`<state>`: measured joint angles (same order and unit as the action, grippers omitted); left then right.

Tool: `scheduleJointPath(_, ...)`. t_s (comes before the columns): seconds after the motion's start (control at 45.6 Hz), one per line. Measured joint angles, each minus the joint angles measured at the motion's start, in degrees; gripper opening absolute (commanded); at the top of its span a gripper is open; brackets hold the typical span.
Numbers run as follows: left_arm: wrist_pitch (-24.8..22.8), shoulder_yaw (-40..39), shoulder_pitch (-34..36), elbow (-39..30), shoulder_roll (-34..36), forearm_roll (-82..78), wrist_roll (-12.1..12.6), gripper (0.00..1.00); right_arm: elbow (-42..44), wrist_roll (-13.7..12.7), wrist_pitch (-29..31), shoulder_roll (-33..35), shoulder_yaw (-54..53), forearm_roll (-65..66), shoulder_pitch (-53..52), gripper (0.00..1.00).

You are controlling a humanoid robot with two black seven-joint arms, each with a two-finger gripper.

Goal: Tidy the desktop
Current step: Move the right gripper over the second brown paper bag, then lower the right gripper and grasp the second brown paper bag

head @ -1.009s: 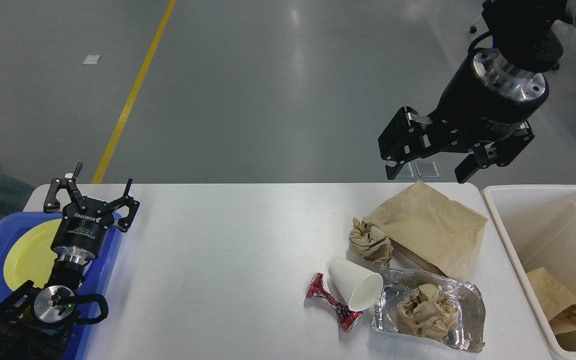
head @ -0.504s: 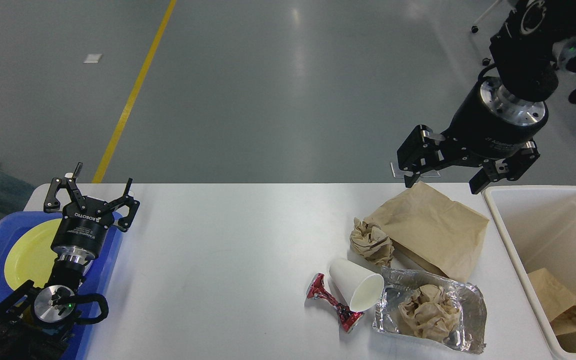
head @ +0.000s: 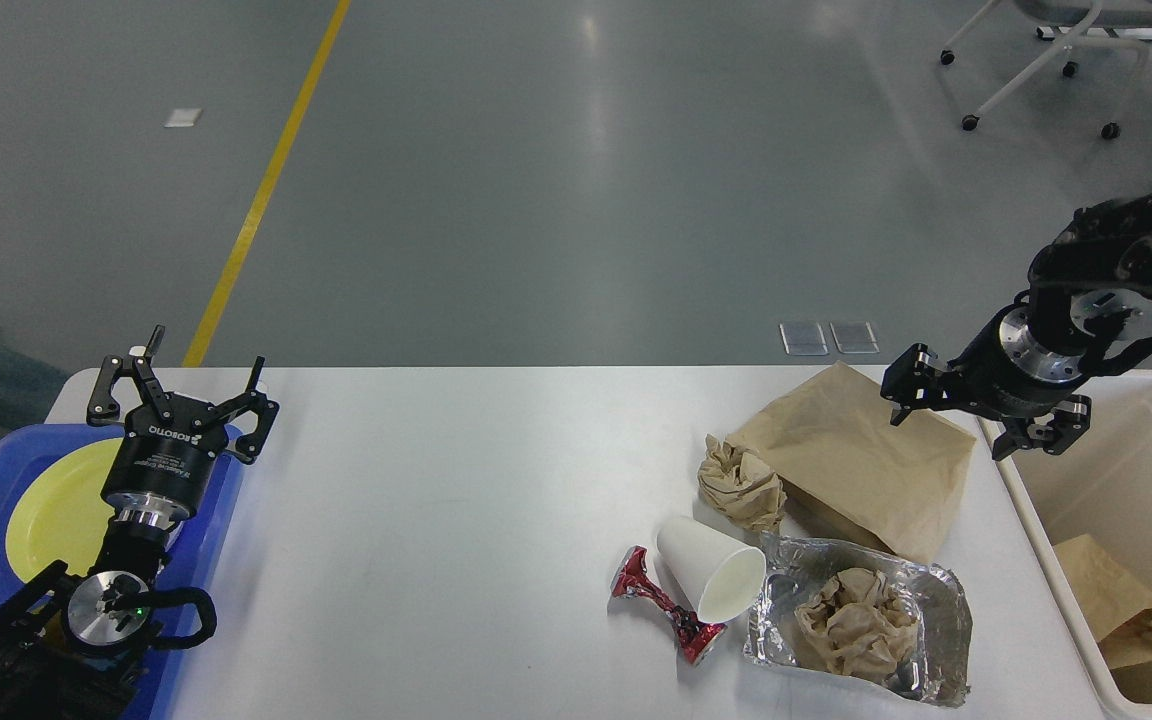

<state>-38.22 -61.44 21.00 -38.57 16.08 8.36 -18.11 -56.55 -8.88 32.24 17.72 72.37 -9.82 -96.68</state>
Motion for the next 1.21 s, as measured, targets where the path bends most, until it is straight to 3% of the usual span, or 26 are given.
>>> scheduleJointPath(0.154,0.0,0.0,0.0,0.0,0.0,0.0,0.0,0.96,11.5,0.1,-2.9,-0.6,-2.0,-0.7,12.2,1.0)
scheduleJointPath(0.285,0.0,0.0,0.0,0.0,0.0,0.0,0.0,0.96,16.3,0.4,-6.2,-1.9,-2.6,-4.4,18.2,1.0)
scheduleJointPath(0.483,0.0,0.0,0.0,0.0,0.0,0.0,0.0,0.96,17.6,0.4,-10.6,-4.2,-2.7,-5.5,22.0,1.0)
scheduleJointPath(0.702,0.0,0.0,0.0,0.0,0.0,0.0,0.0,0.96,18.7,0.0,-20.3,-6.0,-2.6,-5.7,26.9,1.0)
scheduleJointPath(1.009,0.0,0.0,0.0,0.0,0.0,0.0,0.0,0.96,18.7,0.1,-23.6,-7.8,-5.6,-7.3,29.1,0.93)
scheduleJointPath(1.075,0.0,0.0,0.0,0.0,0.0,0.0,0.0,0.96,18.8,0.1,-25.2,-7.8,-6.7,-9.0,29.3,0.83)
scheduleJointPath(1.119,0.0,0.0,0.0,0.0,0.0,0.0,0.0,0.96,18.8,0.1,-26.2,-7.9,-7.0,-10.2,29.4,0.71)
scheduleJointPath(1.206,0.0,0.0,0.0,0.0,0.0,0.0,0.0,0.96,18.8,0.1,-27.2,-8.2,-7.2,-12.3,29.5,0.34)
